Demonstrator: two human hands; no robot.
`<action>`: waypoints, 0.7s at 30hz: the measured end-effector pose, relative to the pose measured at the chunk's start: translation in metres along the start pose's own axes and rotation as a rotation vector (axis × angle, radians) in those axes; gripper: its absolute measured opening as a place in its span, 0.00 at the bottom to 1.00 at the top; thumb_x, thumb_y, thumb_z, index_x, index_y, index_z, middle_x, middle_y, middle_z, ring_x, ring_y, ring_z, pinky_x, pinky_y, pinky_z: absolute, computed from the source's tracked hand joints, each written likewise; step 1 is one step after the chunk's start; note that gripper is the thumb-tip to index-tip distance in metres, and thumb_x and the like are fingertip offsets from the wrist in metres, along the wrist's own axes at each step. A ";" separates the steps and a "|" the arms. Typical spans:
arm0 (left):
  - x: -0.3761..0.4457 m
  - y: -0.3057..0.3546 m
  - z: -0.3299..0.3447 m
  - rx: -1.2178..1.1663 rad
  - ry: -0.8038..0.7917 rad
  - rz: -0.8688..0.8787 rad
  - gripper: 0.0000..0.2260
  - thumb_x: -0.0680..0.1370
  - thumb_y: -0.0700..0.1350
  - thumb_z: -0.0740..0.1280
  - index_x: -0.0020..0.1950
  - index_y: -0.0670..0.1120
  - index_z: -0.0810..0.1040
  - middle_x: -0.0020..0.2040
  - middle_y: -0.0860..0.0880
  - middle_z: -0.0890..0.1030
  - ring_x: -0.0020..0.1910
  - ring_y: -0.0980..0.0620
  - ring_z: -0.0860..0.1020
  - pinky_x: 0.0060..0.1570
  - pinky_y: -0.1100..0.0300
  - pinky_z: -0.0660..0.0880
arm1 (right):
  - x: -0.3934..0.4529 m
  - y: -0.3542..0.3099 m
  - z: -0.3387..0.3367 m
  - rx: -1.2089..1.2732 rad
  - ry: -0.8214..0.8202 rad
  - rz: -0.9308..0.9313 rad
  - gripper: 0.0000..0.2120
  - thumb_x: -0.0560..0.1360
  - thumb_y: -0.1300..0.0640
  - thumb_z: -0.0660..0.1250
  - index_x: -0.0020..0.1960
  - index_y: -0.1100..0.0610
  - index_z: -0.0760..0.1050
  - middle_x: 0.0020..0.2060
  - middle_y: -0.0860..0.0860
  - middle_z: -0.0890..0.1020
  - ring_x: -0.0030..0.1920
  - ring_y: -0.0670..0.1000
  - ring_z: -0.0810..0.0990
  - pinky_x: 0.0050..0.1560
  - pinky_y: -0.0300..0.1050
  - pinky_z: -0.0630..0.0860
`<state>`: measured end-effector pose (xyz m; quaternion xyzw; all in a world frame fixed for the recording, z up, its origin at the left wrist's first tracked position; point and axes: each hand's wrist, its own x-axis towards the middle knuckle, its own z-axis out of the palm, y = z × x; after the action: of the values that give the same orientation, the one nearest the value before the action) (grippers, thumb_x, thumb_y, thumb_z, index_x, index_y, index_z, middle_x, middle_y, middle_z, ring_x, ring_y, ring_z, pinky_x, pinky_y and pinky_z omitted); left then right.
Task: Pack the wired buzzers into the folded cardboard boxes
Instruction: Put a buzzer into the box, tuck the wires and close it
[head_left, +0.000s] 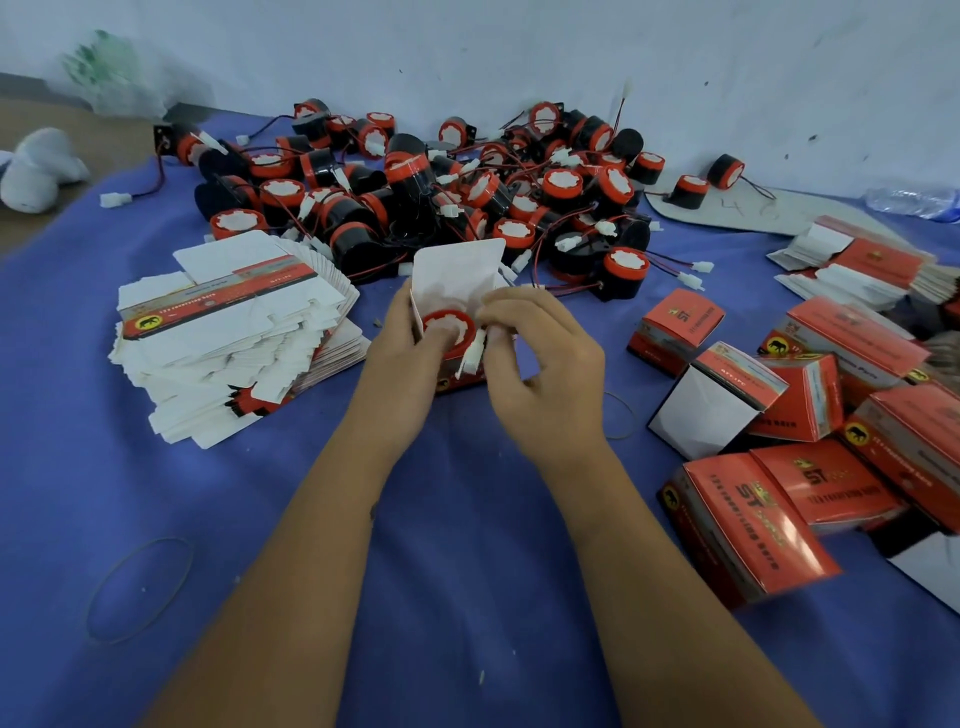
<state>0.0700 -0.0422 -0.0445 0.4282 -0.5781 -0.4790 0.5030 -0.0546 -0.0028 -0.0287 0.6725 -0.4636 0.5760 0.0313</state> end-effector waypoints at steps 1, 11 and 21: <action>-0.002 0.000 0.002 0.033 0.019 0.029 0.16 0.81 0.44 0.64 0.67 0.56 0.71 0.55 0.61 0.80 0.54 0.64 0.79 0.52 0.64 0.75 | 0.000 -0.002 0.001 0.035 -0.005 0.025 0.06 0.75 0.66 0.66 0.44 0.64 0.81 0.45 0.55 0.82 0.46 0.48 0.80 0.48 0.41 0.77; 0.001 0.002 -0.001 0.175 -0.033 0.042 0.24 0.78 0.41 0.68 0.72 0.57 0.70 0.60 0.62 0.79 0.57 0.64 0.76 0.54 0.68 0.74 | 0.012 0.006 0.002 0.027 0.132 0.313 0.04 0.74 0.61 0.72 0.48 0.60 0.81 0.49 0.51 0.82 0.56 0.50 0.78 0.65 0.53 0.71; 0.004 -0.001 0.000 0.005 -0.025 -0.071 0.19 0.79 0.38 0.64 0.65 0.58 0.76 0.54 0.58 0.83 0.53 0.60 0.81 0.51 0.64 0.77 | 0.010 0.018 0.006 -0.293 -0.068 -0.043 0.05 0.73 0.65 0.72 0.49 0.66 0.80 0.47 0.58 0.82 0.56 0.61 0.80 0.68 0.51 0.71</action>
<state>0.0692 -0.0466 -0.0446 0.4436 -0.5701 -0.5004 0.4772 -0.0631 -0.0220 -0.0313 0.6898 -0.5290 0.4780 0.1258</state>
